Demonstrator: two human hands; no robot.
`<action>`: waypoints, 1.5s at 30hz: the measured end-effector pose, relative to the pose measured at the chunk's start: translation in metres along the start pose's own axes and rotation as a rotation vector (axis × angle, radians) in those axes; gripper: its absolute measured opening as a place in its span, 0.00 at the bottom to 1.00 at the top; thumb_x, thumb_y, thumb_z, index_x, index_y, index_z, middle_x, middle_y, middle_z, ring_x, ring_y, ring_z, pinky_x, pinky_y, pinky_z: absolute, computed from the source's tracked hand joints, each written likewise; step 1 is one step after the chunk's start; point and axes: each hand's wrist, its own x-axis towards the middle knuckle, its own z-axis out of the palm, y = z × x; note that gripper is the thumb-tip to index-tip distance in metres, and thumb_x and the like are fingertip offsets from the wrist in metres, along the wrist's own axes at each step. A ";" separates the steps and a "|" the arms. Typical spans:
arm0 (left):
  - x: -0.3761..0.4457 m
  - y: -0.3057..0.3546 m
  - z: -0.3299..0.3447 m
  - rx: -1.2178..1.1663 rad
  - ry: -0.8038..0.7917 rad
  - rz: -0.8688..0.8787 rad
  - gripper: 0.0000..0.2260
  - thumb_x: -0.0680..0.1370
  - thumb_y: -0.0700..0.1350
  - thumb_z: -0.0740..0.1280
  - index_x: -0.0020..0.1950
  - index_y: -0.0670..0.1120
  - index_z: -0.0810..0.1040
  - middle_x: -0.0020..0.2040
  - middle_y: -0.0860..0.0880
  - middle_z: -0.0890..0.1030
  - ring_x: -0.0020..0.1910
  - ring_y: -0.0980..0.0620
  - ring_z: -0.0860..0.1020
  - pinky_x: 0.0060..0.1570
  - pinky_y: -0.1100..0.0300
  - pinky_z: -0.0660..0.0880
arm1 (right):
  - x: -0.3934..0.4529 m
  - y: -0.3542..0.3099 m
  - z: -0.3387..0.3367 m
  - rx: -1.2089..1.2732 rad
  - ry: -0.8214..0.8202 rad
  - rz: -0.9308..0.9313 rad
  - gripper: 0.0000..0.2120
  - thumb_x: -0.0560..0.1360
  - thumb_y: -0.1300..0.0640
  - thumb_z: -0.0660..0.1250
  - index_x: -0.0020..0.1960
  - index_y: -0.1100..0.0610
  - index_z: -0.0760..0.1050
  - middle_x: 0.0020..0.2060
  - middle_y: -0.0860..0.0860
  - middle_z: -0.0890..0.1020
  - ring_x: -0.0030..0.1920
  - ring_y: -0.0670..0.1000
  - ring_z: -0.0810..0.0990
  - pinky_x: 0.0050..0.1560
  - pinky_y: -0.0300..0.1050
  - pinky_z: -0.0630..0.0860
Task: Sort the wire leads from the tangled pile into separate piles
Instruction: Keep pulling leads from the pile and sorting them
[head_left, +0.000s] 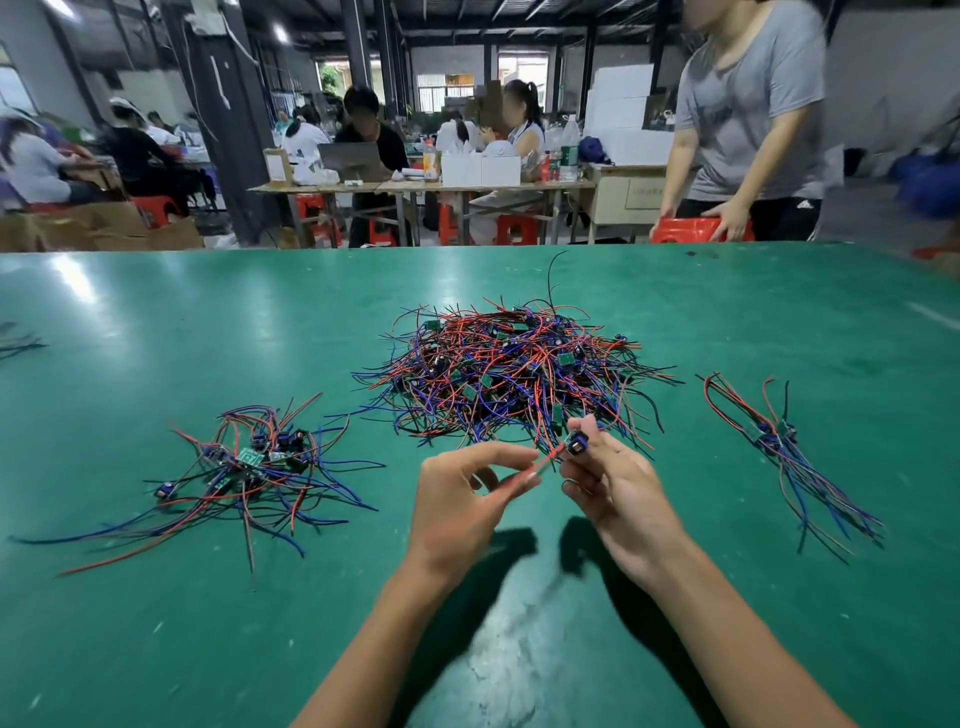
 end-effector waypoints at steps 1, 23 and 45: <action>0.000 -0.001 -0.002 0.003 0.004 -0.029 0.07 0.72 0.40 0.77 0.46 0.51 0.88 0.39 0.56 0.86 0.31 0.62 0.77 0.37 0.68 0.73 | 0.002 -0.001 -0.003 -0.048 -0.015 0.012 0.10 0.73 0.45 0.69 0.41 0.50 0.86 0.31 0.46 0.80 0.30 0.42 0.79 0.31 0.34 0.76; -0.004 0.010 0.008 -0.396 -0.158 -0.487 0.08 0.79 0.42 0.69 0.45 0.40 0.86 0.39 0.44 0.83 0.26 0.55 0.71 0.25 0.65 0.67 | -0.001 0.016 0.001 -0.561 -0.235 -0.225 0.13 0.83 0.52 0.62 0.55 0.52 0.85 0.42 0.43 0.85 0.44 0.42 0.82 0.45 0.31 0.74; -0.004 0.015 0.005 -0.247 -0.460 -0.505 0.13 0.78 0.43 0.67 0.36 0.47 0.87 0.29 0.50 0.81 0.22 0.56 0.58 0.23 0.67 0.55 | 0.020 0.009 -0.004 -0.225 0.274 -0.196 0.15 0.84 0.59 0.56 0.45 0.52 0.79 0.38 0.43 0.85 0.34 0.48 0.74 0.28 0.37 0.72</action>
